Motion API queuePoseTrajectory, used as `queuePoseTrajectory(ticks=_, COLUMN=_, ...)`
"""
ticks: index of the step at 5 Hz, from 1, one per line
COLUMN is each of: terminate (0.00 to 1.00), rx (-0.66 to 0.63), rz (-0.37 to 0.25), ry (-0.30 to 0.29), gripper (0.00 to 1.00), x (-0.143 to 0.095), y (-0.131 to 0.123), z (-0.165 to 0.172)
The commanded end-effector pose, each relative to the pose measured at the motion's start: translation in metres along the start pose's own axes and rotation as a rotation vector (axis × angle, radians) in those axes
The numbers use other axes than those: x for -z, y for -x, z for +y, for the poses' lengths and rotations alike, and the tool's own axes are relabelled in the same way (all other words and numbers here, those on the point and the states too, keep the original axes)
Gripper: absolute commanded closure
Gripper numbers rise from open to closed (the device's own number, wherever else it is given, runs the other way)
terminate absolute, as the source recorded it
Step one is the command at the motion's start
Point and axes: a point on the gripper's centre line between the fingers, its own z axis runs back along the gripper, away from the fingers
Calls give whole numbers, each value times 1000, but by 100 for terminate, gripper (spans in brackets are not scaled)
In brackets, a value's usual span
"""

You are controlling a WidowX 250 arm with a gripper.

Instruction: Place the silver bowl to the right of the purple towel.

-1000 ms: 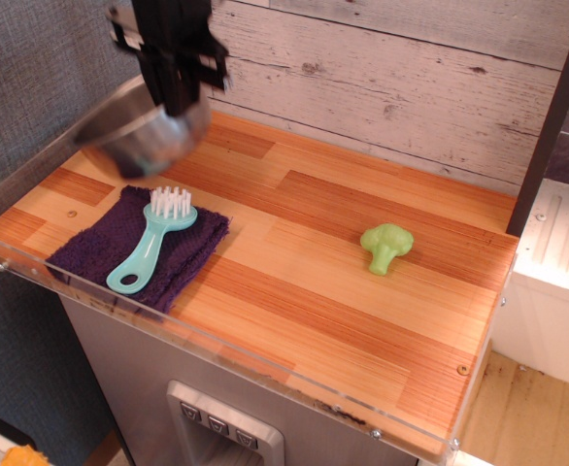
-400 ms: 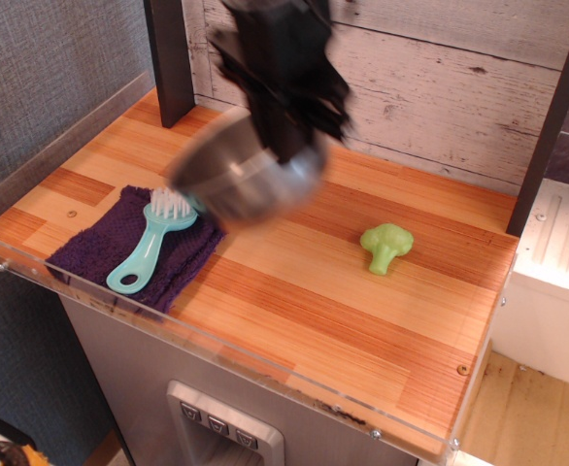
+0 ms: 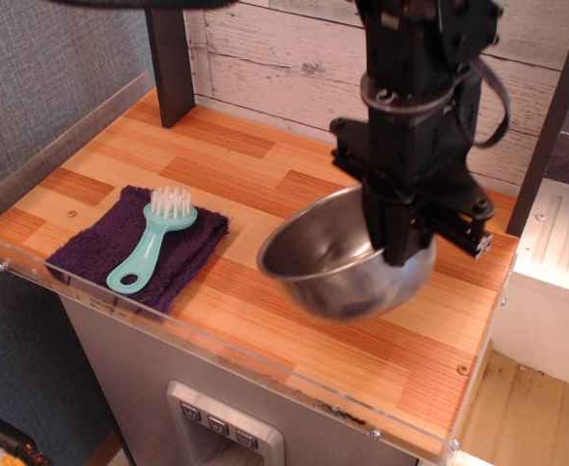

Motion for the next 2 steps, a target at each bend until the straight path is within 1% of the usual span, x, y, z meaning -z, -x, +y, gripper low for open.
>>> queuePoseTrajectory(ticks=1, terminate=0, rx=-32, rz=100, ry=-1, gripper=100, x=15, y=28, z=3)
queuePoseTrajectory(ticks=2, terminate=0, rx=-65, rz=127, ry=-14, gripper=100, x=15, y=40, z=8)
